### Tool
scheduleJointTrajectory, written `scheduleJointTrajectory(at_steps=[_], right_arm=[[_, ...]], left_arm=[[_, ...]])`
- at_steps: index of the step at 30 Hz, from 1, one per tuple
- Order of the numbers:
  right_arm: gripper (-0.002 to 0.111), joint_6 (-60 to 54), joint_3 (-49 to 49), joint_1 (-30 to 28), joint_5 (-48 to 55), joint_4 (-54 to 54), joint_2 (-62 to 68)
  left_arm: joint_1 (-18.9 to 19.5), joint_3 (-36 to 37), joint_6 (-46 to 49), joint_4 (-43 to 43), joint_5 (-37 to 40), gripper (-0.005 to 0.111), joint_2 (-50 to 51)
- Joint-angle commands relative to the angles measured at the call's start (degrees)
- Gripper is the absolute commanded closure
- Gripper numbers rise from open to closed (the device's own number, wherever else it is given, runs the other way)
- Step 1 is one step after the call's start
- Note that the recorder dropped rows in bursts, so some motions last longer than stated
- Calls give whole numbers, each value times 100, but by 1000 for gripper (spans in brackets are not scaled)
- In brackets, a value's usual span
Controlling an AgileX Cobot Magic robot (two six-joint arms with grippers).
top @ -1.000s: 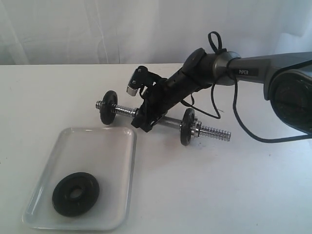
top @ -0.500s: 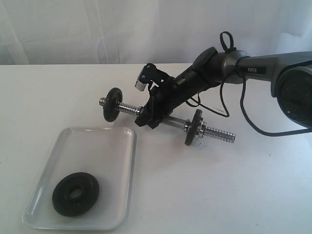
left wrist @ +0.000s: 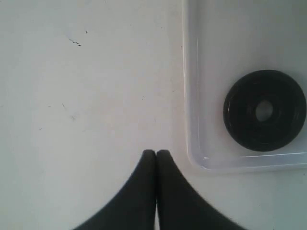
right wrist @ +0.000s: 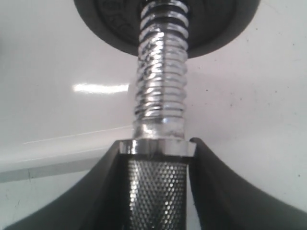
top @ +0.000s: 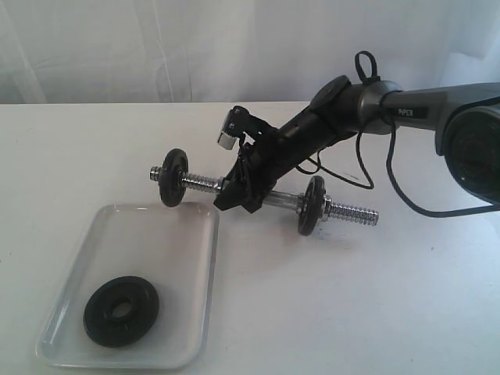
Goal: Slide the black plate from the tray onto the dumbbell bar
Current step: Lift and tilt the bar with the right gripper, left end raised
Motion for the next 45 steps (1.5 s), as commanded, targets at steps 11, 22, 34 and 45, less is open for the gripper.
scheduleJointTrajectory(at_steps=[11, 22, 34, 45], right_arm=[[108, -560, -18, -585, 1310, 1213, -393], [108, -938, -18, -713, 1310, 1281, -393], [108, -917, -18, -752, 1310, 1282, -393], [108, -859, -18, -752, 1310, 584, -468]], left_arm=[[11, -7, 9, -39, 91, 107, -8], [11, -7, 21, -39, 90, 107, -8], [11, -7, 21, -111, 77, 107, -8], [11, -7, 449, -931, -97, 107, -8]])
